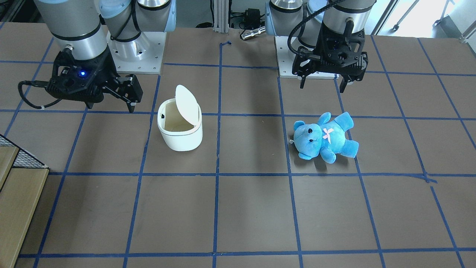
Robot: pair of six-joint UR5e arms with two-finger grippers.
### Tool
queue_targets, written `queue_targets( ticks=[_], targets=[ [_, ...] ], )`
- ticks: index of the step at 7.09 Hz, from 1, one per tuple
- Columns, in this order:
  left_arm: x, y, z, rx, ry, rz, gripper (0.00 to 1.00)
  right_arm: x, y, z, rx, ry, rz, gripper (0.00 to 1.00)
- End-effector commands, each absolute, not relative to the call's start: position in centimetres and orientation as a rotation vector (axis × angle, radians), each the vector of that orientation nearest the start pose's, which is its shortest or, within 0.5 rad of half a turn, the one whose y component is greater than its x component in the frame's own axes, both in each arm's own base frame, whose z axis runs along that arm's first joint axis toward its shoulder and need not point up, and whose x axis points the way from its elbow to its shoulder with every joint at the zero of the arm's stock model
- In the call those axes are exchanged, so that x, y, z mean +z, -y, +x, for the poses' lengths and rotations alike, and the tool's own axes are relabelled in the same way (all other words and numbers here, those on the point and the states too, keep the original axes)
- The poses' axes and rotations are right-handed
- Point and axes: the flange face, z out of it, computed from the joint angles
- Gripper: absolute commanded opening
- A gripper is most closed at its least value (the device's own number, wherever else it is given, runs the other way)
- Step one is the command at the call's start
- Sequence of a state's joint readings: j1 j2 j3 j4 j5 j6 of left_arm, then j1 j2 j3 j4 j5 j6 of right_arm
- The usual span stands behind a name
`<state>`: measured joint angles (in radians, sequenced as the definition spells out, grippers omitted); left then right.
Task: Open trash can with right arm
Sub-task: 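Raise the right gripper away from the opened trash can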
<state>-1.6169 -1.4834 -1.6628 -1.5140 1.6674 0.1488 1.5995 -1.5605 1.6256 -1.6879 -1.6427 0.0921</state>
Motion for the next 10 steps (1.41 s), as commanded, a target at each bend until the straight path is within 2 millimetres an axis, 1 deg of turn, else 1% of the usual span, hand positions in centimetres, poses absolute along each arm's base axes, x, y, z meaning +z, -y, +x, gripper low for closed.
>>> queue_targets(
  ticks=[1, 3, 10],
  targets=[
    [49.0, 45.4, -14.5, -0.072, -3.028, 0.292, 1.00, 48.1, 48.5, 13.5, -0.092, -3.206, 0.111, 1.00],
    [49.0, 45.4, -14.5, -0.072, -3.028, 0.292, 1.00, 48.7, 47.6, 13.9, -0.076, -3.172, 0.108, 1.00],
    [49.0, 45.4, -14.5, -0.072, -3.028, 0.292, 1.00, 48.4, 47.5, 14.0, -0.054, -3.171, 0.105, 1.00]
  ],
)
